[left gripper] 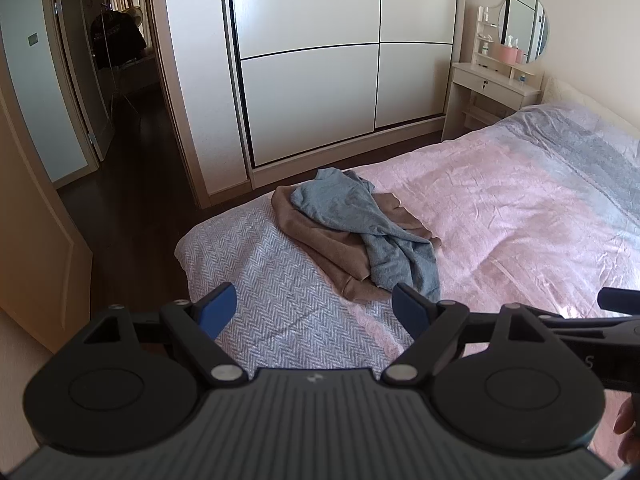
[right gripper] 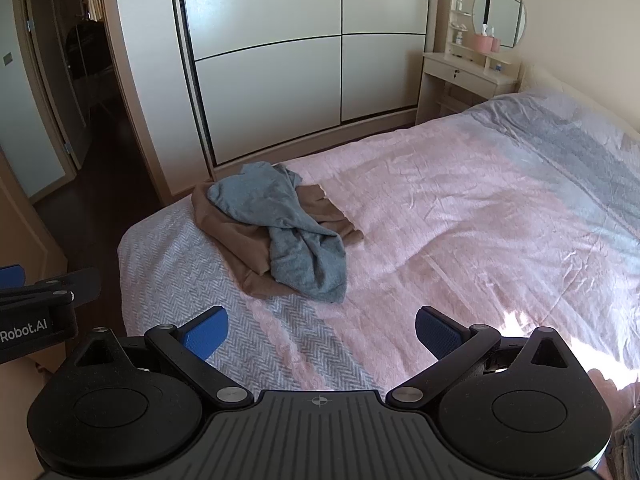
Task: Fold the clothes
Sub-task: 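Move both tools toward the crumpled grey T-shirt on the brown cloth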
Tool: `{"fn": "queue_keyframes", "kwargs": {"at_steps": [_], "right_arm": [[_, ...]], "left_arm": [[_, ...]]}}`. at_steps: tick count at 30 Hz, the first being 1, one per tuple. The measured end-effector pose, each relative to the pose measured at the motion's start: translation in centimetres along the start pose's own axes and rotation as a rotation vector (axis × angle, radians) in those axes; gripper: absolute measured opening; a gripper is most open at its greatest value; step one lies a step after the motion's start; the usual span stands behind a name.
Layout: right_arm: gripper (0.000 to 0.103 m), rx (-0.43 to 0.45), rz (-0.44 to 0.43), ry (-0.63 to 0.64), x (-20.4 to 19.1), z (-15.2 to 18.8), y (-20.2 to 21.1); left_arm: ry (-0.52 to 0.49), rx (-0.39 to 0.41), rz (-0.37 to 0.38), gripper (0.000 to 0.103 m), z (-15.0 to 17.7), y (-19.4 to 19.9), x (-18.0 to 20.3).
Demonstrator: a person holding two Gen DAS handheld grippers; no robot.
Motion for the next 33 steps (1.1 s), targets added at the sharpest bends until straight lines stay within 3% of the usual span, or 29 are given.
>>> {"fn": "queue_keyframes", "kwargs": {"at_steps": [11, 21, 33], "right_arm": [[0.102, 0.006, -0.002, -0.009, -0.2, -0.2, -0.3], [0.102, -0.008, 0.022, -0.024, -0.4, -0.6, -1.2], [0.102, -0.052, 0.063, -0.054, -1.8, -2.2, -5.0]], "left_arm": [[-0.02, 0.019, -0.007, 0.082, 0.4, -0.1, 0.0], [-0.02, -0.011, 0.018, 0.082, 0.2, -1.6, -0.9], [-0.05, -0.061, 0.06, 0.082, -1.9, -6.1, -2.6]]}}
Point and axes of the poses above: each gripper's, at about its wrist camera, not at the fingertips, and y roughly against the way its jaws point, x to its right, z to its underside, the point moved 8 cm from there along -y, roughly the way its jaws point, and after that the axes turned 2 degrees about y, right-handed, at the moved point
